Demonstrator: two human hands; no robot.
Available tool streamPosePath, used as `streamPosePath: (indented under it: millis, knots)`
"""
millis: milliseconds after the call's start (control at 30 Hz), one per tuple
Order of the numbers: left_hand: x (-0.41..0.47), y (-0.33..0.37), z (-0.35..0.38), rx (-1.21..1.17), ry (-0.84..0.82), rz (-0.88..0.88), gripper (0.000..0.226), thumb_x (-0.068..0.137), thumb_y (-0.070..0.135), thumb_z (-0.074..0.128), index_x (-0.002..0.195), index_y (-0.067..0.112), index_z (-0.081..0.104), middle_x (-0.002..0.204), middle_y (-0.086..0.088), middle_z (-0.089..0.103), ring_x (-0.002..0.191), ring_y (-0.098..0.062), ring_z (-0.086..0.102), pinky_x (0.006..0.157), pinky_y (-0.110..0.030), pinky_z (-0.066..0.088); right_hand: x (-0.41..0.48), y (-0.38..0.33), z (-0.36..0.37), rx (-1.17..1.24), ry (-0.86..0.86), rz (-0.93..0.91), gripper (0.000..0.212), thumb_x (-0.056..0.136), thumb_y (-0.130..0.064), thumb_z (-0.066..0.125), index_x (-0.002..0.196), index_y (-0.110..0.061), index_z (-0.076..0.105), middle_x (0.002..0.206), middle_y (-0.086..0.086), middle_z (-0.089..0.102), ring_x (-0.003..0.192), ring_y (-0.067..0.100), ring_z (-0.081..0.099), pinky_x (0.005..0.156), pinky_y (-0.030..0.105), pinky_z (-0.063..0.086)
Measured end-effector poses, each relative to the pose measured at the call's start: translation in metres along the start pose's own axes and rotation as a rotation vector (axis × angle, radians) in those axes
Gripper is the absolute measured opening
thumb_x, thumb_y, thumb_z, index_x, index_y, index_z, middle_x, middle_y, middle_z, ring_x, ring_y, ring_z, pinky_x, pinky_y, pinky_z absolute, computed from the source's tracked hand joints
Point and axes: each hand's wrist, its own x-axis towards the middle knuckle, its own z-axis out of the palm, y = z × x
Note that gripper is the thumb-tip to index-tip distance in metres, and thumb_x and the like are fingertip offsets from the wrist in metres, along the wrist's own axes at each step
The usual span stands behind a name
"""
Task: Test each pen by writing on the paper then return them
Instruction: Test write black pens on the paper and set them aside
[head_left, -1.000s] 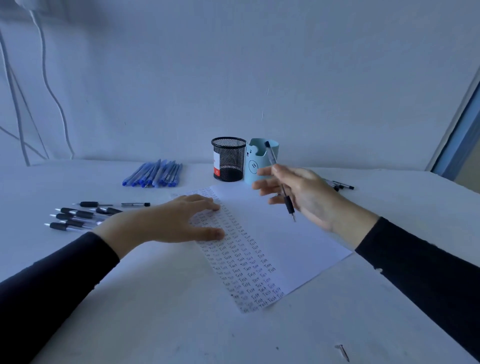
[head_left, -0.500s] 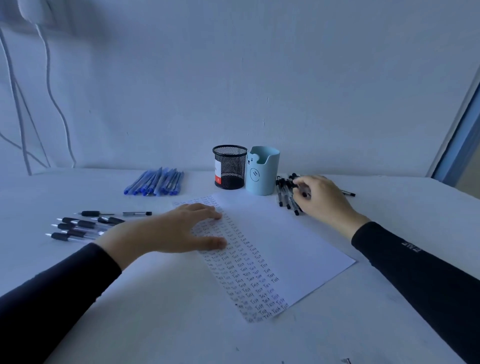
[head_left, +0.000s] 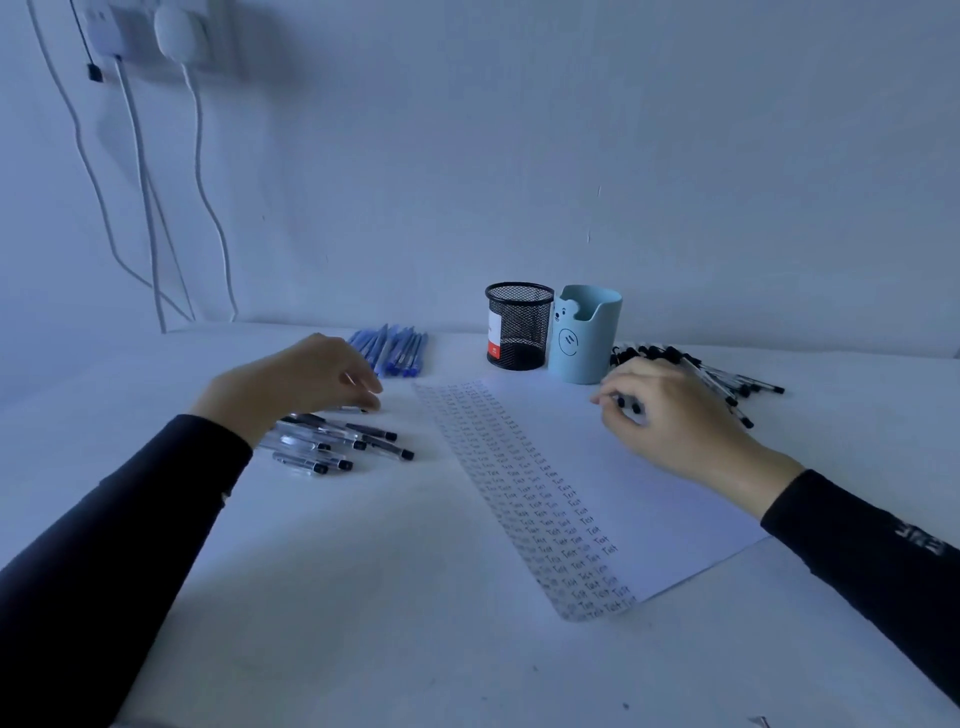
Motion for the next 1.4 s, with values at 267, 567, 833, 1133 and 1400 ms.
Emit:
streamPosePath:
  millis: [267,567,833,1133,1400]
  knots:
    - [0.009,-0.002,0.007,0.043,0.188,0.119,0.012,0.081,0.017,0.077,0.093,0.017,0.078,0.088,-0.005,0.072,0.083,-0.018,0.065,0.073,-0.019,0.038,-0.006,-0.008,-0.006,0.105,-0.06,-0.008,0.014,0.09,-0.021,0.062,0.092,-0.023,0.075,0.099,-0.015,0.062,0.089,0.005,0.056,0.075,0.029,0.047]
    - [-0.014,0.114,0.07,-0.162,0.195,0.775,0.027,0.089,0.027,0.067,0.114,0.016,0.072,0.104,0.0,0.069,0.089,-0.007,0.061,0.082,-0.007,0.042,-0.005,-0.006,-0.003,0.11,-0.082,-0.002,0.012,0.089,-0.016,0.065,0.09,-0.017,0.077,0.096,-0.007,0.069,0.09,0.013,0.062,0.08,0.031,0.048]
    - [-0.001,0.068,0.043,-0.208,0.389,0.564,0.034,0.09,0.029,0.058,0.111,0.007,0.071,0.1,-0.004,0.071,0.081,-0.015,0.069,0.084,-0.014,0.05,-0.01,-0.043,0.001,0.163,-0.381,0.004,0.061,0.071,-0.079,0.05,0.113,-0.039,0.071,0.12,-0.023,0.054,0.115,-0.002,0.041,0.103,0.028,0.029]
    - [0.003,0.054,0.043,-0.182,0.377,0.412,0.022,0.092,0.018,0.064,0.111,0.012,0.071,0.097,0.004,0.068,0.079,0.009,0.061,0.081,-0.014,0.052,-0.018,-0.062,0.003,0.227,-0.408,-0.092,0.041,0.082,-0.059,0.065,0.113,-0.032,0.073,0.124,-0.015,0.059,0.117,0.002,0.046,0.104,0.029,0.033]
    - [-0.002,0.065,0.046,-0.164,0.288,0.351,0.027,0.099,0.021,0.049,0.119,0.015,0.067,0.112,0.001,0.068,0.094,-0.014,0.064,0.088,-0.033,0.052,0.006,-0.039,-0.024,1.209,-0.18,0.483,0.006,0.092,-0.024,0.061,0.091,-0.019,0.059,0.102,0.011,0.074,0.09,0.018,0.07,0.08,0.031,0.055]
